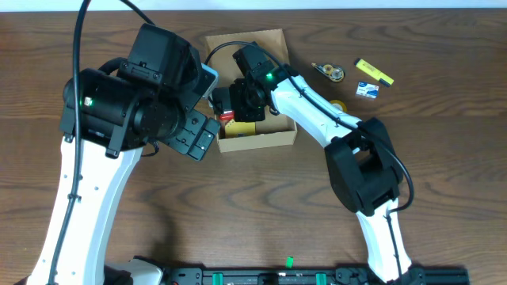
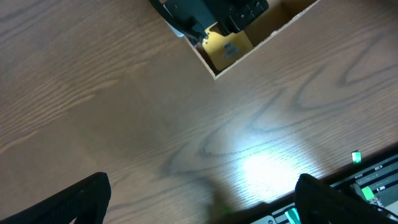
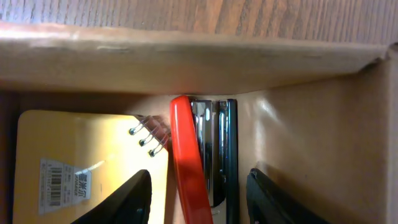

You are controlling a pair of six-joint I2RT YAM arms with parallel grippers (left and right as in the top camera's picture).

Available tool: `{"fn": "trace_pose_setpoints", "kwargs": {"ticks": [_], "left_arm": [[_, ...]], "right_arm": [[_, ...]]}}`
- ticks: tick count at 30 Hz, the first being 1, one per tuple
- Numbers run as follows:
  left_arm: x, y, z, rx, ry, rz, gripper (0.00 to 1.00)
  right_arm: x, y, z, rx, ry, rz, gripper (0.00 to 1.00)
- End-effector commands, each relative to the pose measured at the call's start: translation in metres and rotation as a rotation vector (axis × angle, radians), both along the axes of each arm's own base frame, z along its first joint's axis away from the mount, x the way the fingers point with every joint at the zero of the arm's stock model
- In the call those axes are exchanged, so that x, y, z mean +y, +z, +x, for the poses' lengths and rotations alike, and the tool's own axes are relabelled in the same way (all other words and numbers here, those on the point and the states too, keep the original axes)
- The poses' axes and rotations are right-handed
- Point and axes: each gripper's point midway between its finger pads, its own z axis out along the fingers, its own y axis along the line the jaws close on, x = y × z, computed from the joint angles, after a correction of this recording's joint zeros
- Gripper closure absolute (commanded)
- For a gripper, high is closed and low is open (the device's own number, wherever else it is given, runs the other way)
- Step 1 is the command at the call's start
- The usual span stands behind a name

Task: Pack container
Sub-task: 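Lower the stapler into the box beside the notepad and release, then move the right gripper to the clear tape roll and grasp it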

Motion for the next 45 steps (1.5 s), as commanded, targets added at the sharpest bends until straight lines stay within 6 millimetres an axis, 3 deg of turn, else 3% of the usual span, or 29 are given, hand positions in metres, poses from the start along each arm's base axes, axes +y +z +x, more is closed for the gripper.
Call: {"fn": "trace_pose_setpoints", "kwargs": {"ticks": [1, 6, 12, 15, 21, 30, 34, 39, 45], "left_arm": [[0.004, 0.005, -0.006, -0.004, -0.004, 0.006, 0.05], [0.004, 0.005, -0.006, -0.003, -0.004, 0.005, 0.05], [0.004, 0.005, -0.006, -0.004, -0.004, 0.006, 0.05], [0.004, 0.005, -0.006, -0.004, -0.004, 0.006, 0.05], [0.004, 0.005, -0.006, -0.003, -0.004, 0.005, 0.05], [0.004, 0.005, -0.006, -0.004, -0.004, 0.006, 0.05], [0.004, 0.005, -0.006, -0.003, -0.004, 0.005, 0.05], [0.004, 0.005, -0.006, -0.004, -0.004, 0.006, 0.05], [0.004, 0.005, -0.006, -0.003, -0.004, 0.005, 0.05]], "right_arm": [[0.002, 0.013, 0.002, 0.015, -0.053, 0.037, 0.52], [0.002, 0.055, 0.004, -0.016, -0.126, 0.090, 0.49], [-0.019, 0.121, 0.005, -0.128, -0.216, 0.090, 0.47], [-0.039, 0.152, 0.003, -0.190, -0.290, 0.062, 0.53], [-0.095, 0.193, 0.026, -0.276, -0.702, 0.072, 0.36], [-0.192, 0.183, 0.046, -0.110, -1.149, 0.138, 0.34], [-0.241, 0.170, 0.047, -0.033, -1.332, 0.129, 0.26], [-0.270, 0.145, 0.039, 0.073, -1.442, 0.105, 0.15], [-0.269, 0.096, 0.027, 0.185, -1.464, 0.056, 0.11]]}}
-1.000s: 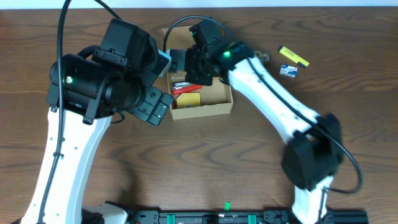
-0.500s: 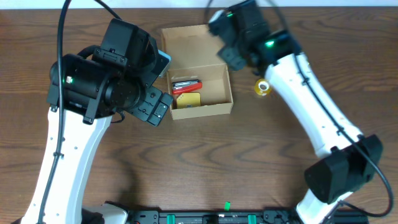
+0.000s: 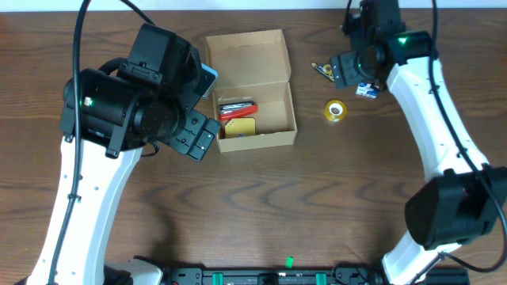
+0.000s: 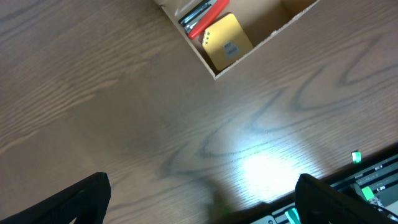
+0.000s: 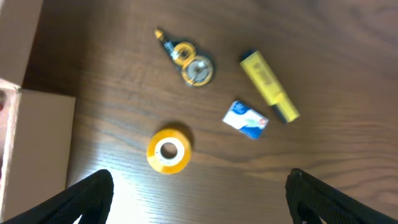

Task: Pack container
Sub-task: 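Move the right gripper to the clear tape roll and grasp it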

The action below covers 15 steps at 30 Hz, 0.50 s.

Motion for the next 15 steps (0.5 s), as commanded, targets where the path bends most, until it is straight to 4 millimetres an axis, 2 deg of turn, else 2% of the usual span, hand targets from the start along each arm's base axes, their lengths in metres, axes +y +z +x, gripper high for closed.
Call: {"fn": "trace_pose_setpoints", "kwargs": {"ticks": [1, 7, 15], "left_arm": [[0.004, 0.005, -0.006, -0.004, -0.004, 0.006, 0.05], [0.004, 0.005, -0.006, -0.004, -0.004, 0.006, 0.05], [0.004, 0.005, -0.006, -0.003, -0.004, 0.005, 0.05]], "right_arm": [[0.005, -0.040, -0.007, 0.087, -0.027, 0.041, 0.10], [0.018, -0.086, -0.017, 0.141, 0.006, 0.111, 0.08], [0.017, -0.126, -0.025, 0.175, 0.003, 0.103, 0.15]]}}
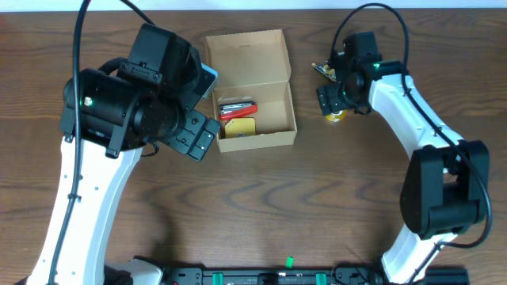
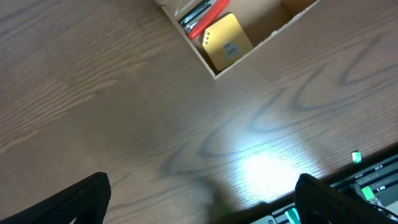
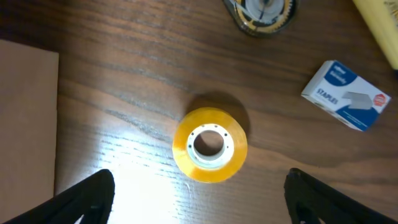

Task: Pack container
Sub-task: 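Move the right gripper to the clear tape roll and grasp it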

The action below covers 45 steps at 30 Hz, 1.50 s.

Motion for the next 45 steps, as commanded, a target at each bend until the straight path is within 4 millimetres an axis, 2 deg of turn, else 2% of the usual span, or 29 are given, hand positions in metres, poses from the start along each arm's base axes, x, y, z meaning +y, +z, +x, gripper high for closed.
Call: {"fn": "trace_pose_setpoints", "kwargs": {"ticks": [1, 13, 17, 26, 32, 37, 45], "left_arm": [[0.004, 0.005, -0.006, -0.004, -0.004, 0.006, 0.05], [0.004, 0.005, -0.006, -0.003, -0.004, 0.006, 0.05], [0.004, 0.005, -0.006, -0.003, -0.004, 0.006, 0.05], [0.004, 0.005, -0.006, -0.004, -0.004, 0.006, 0.05], [0.004, 0.005, -0.006, -0.004, -0.004, 0.006, 0.05], [0.004, 0.005, -0.006, -0.003, -0.004, 0.006, 0.05], [0.004, 0.005, -0.006, -0.003, -0.004, 0.006, 0.05]], "right_arm": [[0.000, -0.025, -0.005, 0.045, -0.007, 0.003, 0.15], [-0.008, -0.049, 0.015, 0.004, -0.061, -0.038, 0.17], [-0.011, -0.054, 0.016, 0.012, -0.071, -0.038, 0.14], [-0.014, -0.066, 0.011, 0.050, -0.106, -0.025, 0.15], [-0.015, -0.072, 0.006, 0.082, -0.142, -0.007, 0.20], [-0.008, -0.073, 0.003, 0.100, -0.133, 0.033, 0.30], [-0.008, -0.074, 0.003, 0.104, -0.155, 0.041, 0.41]]}}
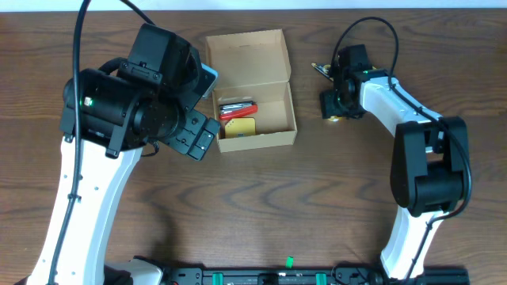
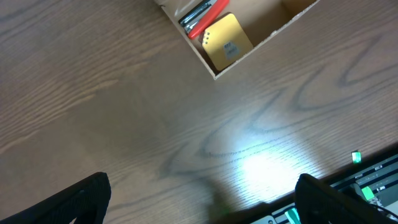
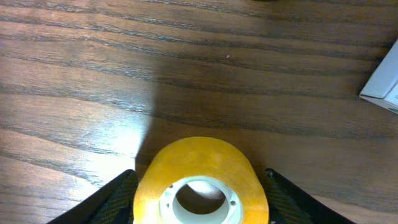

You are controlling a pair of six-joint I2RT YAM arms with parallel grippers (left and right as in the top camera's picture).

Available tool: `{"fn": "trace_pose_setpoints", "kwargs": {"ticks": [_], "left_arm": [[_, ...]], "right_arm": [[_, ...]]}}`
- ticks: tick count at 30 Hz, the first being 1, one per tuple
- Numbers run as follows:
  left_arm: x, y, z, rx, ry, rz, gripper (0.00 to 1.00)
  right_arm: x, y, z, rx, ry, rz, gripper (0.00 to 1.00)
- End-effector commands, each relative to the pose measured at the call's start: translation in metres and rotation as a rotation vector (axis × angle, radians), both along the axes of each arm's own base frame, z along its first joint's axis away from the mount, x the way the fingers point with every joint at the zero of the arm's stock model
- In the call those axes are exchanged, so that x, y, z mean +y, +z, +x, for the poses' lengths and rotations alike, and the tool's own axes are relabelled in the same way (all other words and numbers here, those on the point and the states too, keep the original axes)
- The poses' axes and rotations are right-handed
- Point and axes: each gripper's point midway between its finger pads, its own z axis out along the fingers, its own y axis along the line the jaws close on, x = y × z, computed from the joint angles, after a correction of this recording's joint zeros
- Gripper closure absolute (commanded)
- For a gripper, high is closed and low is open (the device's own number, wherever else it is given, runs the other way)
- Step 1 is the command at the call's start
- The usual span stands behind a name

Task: Pack container
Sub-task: 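Move the right gripper to the clear tape roll and grasp it, then carry the tape roll left over the box with the right gripper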

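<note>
The open cardboard box [image 1: 279, 111] stands at the table's back middle, holding a red stapler [image 1: 238, 110] and a yellow notepad [image 1: 243, 127]; the left wrist view shows the box [image 2: 261, 38] too. The yellow tape roll [image 3: 200, 167] lies flat on the table right of the box. My right gripper [image 3: 200, 202] is down around it, one finger [image 3: 118, 198] against each side of the roll. In the overhead view the right gripper [image 1: 336, 109] hides nearly all of the roll. High over the table left of the box, my left gripper [image 2: 199, 199] hangs open and holds nothing.
A gold key-ring piece [image 1: 320, 68] lies just behind the right gripper. A corner of the white staples box [image 3: 385, 79] shows to the right of the roll. The highlighter is hidden under the right arm. Bare wood lies in front of the box.
My right gripper was open above the tape roll; now it is lower, with its fingers closed in on the roll's sides. The left arm has not moved.
My right gripper was inside the box at the red stapler beside the notepad. Then it was open, high over the loose items to the right, with the stapler left in the box. It then hung over the tape roll and now grips it.
</note>
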Motion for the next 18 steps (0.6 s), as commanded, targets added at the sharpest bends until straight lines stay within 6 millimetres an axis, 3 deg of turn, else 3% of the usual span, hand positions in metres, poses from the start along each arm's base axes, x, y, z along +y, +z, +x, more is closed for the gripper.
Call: {"fn": "trace_pose_setpoints", "kwargs": {"ticks": [1, 7, 11, 15, 18], "left_arm": [[0.004, 0.005, -0.006, -0.004, -0.004, 0.006, 0.05], [0.004, 0.005, -0.006, -0.003, -0.004, 0.005, 0.05], [0.004, 0.005, -0.006, -0.003, -0.004, 0.006, 0.05], [0.004, 0.005, -0.006, -0.004, -0.004, 0.006, 0.05], [0.004, 0.005, -0.006, -0.004, -0.004, 0.006, 0.05]], "right_arm": [[-0.001, -0.009, -0.005, 0.029, -0.019, 0.010, 0.42], [-0.001, -0.009, -0.004, 0.027, -0.029, 0.014, 0.60], [0.001, 0.005, 0.000, 0.012, -0.025, 0.017, 0.72], [0.005, 0.044, 0.016, -0.052, -0.021, 0.026, 0.80], [0.013, 0.095, 0.033, -0.147, -0.009, 0.043, 0.86]]}}
